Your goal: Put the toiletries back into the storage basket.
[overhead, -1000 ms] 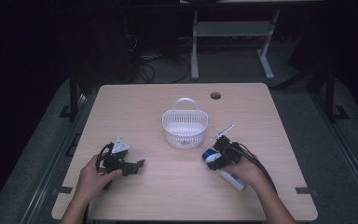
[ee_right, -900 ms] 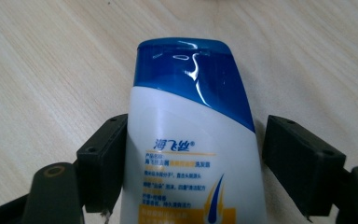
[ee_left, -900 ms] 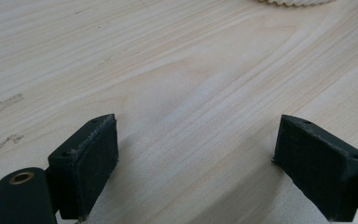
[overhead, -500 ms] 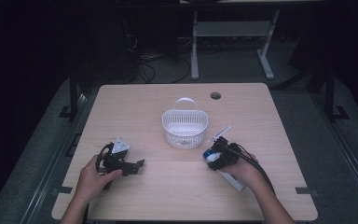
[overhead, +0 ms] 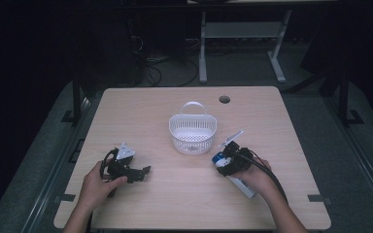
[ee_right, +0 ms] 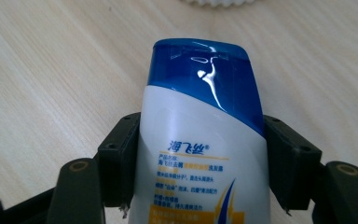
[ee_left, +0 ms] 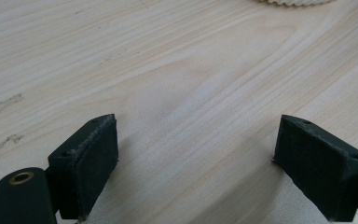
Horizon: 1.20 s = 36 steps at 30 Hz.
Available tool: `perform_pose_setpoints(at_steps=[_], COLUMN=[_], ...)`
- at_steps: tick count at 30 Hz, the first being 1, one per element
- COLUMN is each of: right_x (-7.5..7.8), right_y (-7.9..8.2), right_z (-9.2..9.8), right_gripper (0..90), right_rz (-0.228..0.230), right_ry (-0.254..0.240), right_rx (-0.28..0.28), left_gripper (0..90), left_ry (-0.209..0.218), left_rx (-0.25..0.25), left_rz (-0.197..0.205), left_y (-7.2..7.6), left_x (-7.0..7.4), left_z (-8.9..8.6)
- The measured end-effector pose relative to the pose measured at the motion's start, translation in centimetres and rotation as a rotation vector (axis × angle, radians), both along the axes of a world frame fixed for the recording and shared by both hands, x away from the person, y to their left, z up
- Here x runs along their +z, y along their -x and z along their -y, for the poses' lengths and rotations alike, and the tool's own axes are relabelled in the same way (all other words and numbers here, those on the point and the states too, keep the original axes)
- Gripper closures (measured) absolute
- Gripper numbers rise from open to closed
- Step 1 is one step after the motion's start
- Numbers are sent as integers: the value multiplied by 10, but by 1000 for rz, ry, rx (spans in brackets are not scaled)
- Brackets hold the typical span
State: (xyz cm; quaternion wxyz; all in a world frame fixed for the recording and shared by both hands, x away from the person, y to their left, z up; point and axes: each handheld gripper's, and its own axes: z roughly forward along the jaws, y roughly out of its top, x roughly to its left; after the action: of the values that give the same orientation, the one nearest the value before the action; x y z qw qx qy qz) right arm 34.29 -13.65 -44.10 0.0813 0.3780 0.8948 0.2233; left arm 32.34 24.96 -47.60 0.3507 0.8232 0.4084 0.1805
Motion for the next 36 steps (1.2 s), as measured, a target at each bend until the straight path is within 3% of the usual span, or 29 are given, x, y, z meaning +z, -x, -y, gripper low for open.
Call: perform_pose_setpoints(at_steps=[7,8,9,10,20,21,29,36], right_x=[13,16,16,19,32,35,42,48], right_y=[2,4,4,6,15,17,20,22], right_z=[18,25,25,31,49,52,61,74], right_gripper=[353,354,354,354,356,357,358,357], right_rz=[57,86,86,104,198,211,247,287], right_ry=[-83,-127,-127,-170,-271,-298,-365,-459], right_rx=[-41,-56,-56,-66,-87,-89,-96,-112], left_gripper=[130,130,130,130,130,130,130,130], left_ry=[0,0,0,1,3,3,3,4], left_rx=[0,0,0,0,2,2,1,0], left_rz=[1,1,1,1,2,2,3,4], left_y=[0,0,0,0,0,0,0,0], left_x=[0,0,0,0,0,0,0,0], left_z=[0,0,0,0,0,0,0,0])
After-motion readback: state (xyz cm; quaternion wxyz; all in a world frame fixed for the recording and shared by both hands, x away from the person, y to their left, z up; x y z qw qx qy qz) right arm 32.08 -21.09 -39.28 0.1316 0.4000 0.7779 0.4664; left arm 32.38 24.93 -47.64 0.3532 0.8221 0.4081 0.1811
